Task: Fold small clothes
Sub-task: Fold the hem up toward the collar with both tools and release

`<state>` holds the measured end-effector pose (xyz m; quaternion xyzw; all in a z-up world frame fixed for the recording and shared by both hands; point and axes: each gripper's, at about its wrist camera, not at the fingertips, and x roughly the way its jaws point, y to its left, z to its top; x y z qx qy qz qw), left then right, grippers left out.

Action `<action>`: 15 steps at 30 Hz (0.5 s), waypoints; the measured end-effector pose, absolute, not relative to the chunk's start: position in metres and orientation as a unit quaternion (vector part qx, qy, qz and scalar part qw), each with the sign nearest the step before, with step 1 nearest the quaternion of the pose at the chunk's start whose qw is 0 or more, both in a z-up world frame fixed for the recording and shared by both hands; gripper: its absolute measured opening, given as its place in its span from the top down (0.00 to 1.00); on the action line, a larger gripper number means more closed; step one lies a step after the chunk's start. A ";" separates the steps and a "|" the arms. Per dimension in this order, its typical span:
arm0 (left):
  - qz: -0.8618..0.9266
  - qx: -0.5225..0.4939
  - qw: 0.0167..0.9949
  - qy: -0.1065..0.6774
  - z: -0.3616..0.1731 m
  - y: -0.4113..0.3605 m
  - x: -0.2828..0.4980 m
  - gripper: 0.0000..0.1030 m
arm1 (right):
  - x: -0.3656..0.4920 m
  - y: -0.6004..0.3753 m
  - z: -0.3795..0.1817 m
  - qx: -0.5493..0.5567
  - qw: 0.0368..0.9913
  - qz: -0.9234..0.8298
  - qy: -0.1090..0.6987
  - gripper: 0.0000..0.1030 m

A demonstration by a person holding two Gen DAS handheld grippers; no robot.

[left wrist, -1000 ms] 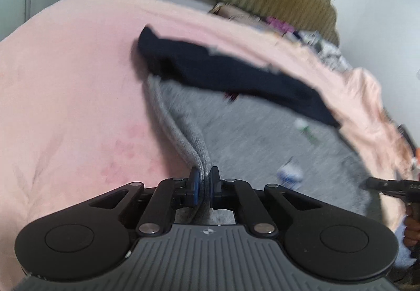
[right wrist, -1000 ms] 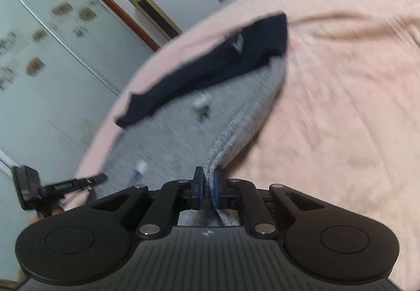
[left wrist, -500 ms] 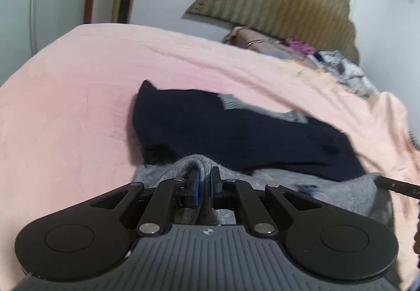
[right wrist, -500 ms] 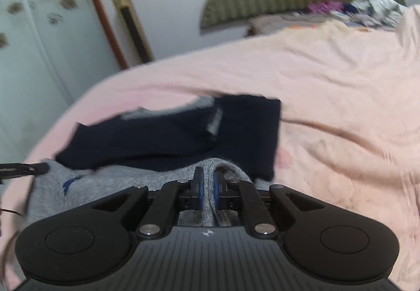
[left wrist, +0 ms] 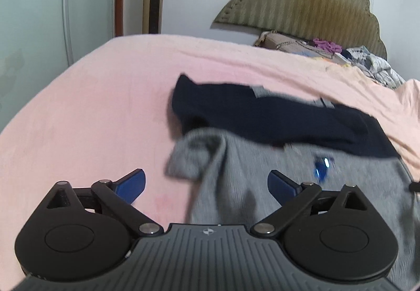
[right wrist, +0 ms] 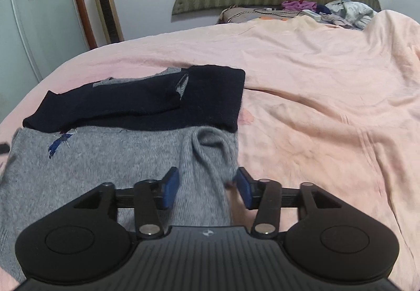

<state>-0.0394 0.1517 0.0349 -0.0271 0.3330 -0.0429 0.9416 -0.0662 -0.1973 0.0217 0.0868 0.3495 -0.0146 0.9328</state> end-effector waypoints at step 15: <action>-0.030 -0.067 0.927 0.368 0.016 0.184 -0.081 0.00 | -0.081 -0.191 0.010 0.076 0.929 -0.021 0.362 0.44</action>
